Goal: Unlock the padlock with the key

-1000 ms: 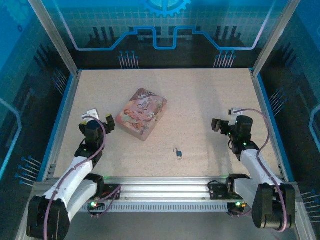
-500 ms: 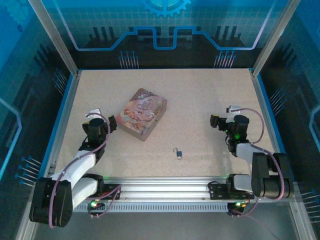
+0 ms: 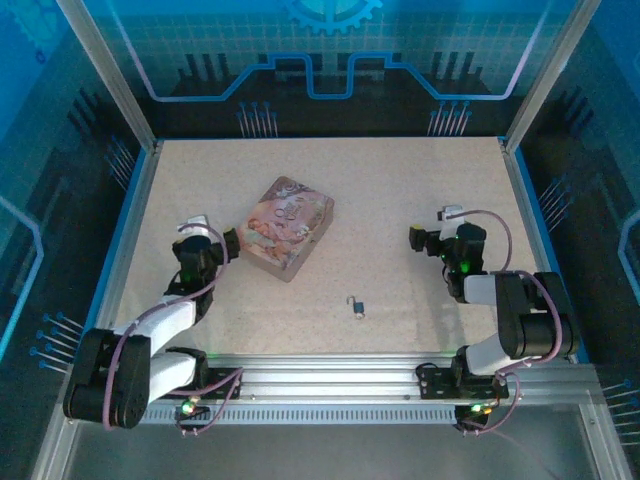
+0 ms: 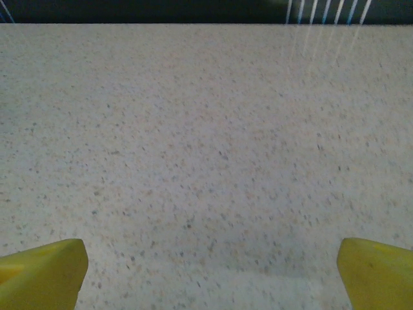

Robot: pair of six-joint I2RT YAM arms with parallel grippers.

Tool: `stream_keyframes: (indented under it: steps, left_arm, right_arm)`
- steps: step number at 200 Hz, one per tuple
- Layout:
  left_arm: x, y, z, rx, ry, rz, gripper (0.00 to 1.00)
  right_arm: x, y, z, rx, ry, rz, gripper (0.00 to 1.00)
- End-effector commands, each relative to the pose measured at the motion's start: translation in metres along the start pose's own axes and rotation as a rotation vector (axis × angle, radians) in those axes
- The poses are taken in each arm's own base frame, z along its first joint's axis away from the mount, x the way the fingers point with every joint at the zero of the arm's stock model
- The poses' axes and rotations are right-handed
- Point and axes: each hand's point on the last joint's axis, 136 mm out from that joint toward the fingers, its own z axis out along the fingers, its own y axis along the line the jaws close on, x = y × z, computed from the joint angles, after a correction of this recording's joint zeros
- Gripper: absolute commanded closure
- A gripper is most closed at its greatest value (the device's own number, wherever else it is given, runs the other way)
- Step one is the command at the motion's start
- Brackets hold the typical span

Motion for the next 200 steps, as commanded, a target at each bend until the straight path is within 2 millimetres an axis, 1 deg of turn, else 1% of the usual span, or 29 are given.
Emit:
stream_keyframes:
  steps: [1, 39, 64, 75, 86, 99, 111, 136, 144, 200]
  left_arm:
    - [-0.014, -0.009, 0.006, 0.053, -0.084, 0.029, 0.01]
    - [-0.023, -0.024, 0.017, 0.126, -0.173, 0.073, 0.01]
    - [-0.009, -0.027, 0.025, 0.158, -0.18, 0.074, 0.01]
    - [0.0, -0.027, 0.027, 0.171, -0.188, 0.075, 0.01]
    - [-0.004, -0.029, 0.023, 0.188, -0.23, 0.078, 0.01]
    - [0.0, -0.027, 0.024, 0.194, -0.199, 0.068, 0.01]
    - [-0.002, -0.029, 0.029, 0.206, -0.188, 0.066, 0.01]
    - [0.0, -0.03, 0.053, 0.222, -0.035, 0.047, 0.01]
    - [0.002, -0.035, 0.053, 0.249, -0.032, 0.054, 0.01]
    - [0.001, -0.035, 0.052, 0.251, -0.036, 0.057, 0.01]
  right_arm:
    - [-0.006, 0.004, 0.005, 0.014, 0.0, -0.049, 0.0]
    - [-0.006, 0.003, 0.006, 0.018, 0.003, -0.05, 0.0]
    - [-0.006, 0.004, 0.006, 0.018, 0.005, -0.051, 0.0]
    - [-0.005, 0.004, 0.006, 0.018, 0.006, -0.05, 0.0]
    - [-0.006, 0.004, 0.006, 0.019, 0.005, -0.053, 0.0]
    - [-0.005, 0.004, 0.006, 0.02, 0.006, -0.052, 0.0]
    - [-0.006, 0.004, 0.006, 0.021, 0.006, -0.052, 0.0]
    - [-0.006, 0.004, 0.006, 0.023, 0.006, -0.053, 0.0]
    - [-0.006, 0.004, 0.006, 0.023, 0.006, -0.055, 0.0]
    - [-0.005, 0.008, 0.008, 0.021, 0.016, -0.076, 0.0]
